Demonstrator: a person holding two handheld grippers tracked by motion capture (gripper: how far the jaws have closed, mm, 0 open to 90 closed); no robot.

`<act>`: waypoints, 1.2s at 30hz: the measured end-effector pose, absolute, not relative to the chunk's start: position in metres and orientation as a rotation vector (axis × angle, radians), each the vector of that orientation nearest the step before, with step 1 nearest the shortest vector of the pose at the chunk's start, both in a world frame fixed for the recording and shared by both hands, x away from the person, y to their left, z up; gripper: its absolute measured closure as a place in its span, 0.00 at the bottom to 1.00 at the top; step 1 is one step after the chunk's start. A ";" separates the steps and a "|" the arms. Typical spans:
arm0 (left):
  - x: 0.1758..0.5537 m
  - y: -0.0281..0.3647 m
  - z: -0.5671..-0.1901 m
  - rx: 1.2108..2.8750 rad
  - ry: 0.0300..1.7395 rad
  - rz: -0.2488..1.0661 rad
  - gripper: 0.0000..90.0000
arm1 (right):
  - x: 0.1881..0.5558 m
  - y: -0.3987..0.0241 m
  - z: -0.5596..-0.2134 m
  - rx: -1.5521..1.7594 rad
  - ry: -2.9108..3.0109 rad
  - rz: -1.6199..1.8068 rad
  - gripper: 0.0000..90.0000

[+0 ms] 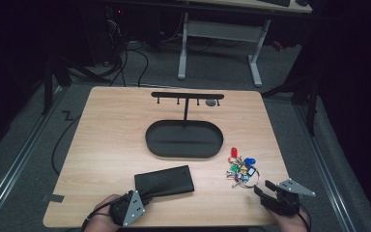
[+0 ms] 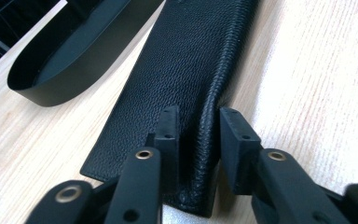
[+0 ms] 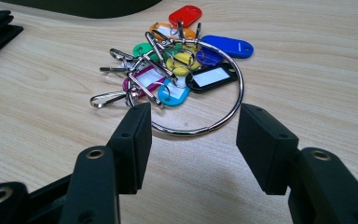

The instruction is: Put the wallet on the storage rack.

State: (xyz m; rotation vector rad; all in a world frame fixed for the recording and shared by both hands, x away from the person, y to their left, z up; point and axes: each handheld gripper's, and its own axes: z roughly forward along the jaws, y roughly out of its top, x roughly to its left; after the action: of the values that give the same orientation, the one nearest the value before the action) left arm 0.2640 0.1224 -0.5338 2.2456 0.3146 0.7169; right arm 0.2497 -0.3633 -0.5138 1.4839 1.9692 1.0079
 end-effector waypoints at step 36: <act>0.260 0.155 -0.485 1.907 0.610 0.492 0.90 | 0.251 -0.362 -0.516 1.492 1.978 1.010 0.51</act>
State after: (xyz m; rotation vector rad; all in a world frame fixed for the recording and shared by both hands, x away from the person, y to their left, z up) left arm 0.2601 0.1546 -0.4847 1.9066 0.6104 0.4919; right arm 0.2512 -0.3625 -0.5156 1.4919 1.9783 1.0096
